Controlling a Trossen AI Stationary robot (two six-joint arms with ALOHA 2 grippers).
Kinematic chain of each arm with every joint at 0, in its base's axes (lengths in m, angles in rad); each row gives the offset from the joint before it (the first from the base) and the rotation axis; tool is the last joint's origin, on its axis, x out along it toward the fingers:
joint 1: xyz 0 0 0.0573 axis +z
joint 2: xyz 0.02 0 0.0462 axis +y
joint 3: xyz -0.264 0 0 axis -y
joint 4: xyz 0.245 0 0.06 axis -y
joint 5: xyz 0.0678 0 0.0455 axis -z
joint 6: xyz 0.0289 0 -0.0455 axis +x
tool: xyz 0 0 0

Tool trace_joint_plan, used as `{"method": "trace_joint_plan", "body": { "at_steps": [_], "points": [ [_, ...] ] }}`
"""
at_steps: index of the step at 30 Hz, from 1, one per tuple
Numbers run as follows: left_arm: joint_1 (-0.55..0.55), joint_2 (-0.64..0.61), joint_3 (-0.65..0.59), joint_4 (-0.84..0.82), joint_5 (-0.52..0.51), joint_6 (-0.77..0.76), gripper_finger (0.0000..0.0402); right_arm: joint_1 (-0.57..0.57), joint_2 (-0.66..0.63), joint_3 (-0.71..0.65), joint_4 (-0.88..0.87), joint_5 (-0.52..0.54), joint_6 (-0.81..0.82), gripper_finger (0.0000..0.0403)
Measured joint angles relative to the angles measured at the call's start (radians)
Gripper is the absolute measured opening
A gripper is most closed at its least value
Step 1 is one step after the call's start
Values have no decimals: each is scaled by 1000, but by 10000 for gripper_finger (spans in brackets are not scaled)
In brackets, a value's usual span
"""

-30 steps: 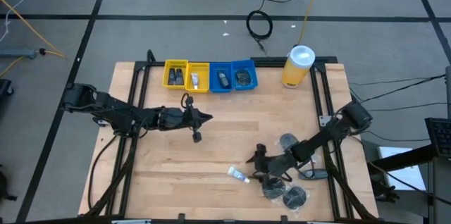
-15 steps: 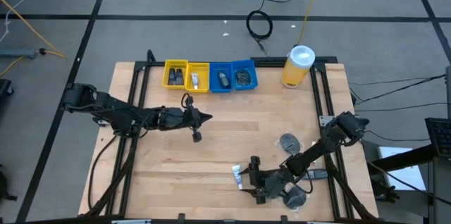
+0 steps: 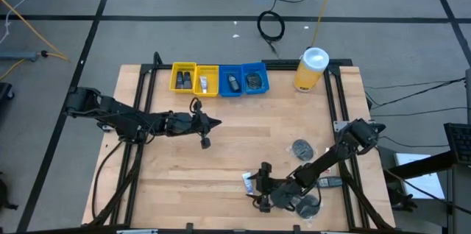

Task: Pick & Place Travel size toiletries
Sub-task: Put the white toothpaste into the right yellow bin

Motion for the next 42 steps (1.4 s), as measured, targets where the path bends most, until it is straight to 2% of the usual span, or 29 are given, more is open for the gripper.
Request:
{"method": "trace_joint_plan", "body": {
  "at_steps": [4, 7, 13, 19, 23, 30, 34, 38, 42],
  "points": [
    [0, 0, 0, 1, 0, 1, 19, 0, -1, 0, -41, 7, -14, 287],
    [0, 0, 0, 1, 0, 2, 19, 0, -23, 0, -133, 43, -56, 287],
    [0, 0, 0, -3, 0, -2, 2, -7, -126, -3, -364, 171, -45, 285],
    [0, 0, 0, -7, 0, -23, 20, -6, -197, -1, -410, 175, 110, 285],
    [0, 0, 0, -16, 0, -32, 22, -7, -157, -1, -425, 148, 221, 285],
    [0, 0, 0, -29, 0, -46, 2, -13, -98, -2, -601, 150, 417, 285],
    [0, 0, 0, -29, 0, -47, 11, -17, -82, 0, -616, 144, 468, 283],
    [0, 0, 0, -29, 0, -48, 22, -25, -82, -9, -594, 99, 452, 251],
    [0, 0, 0, -30, 1, -56, 23, -33, -82, -34, -538, 91, 439, 185]
  ]
}}
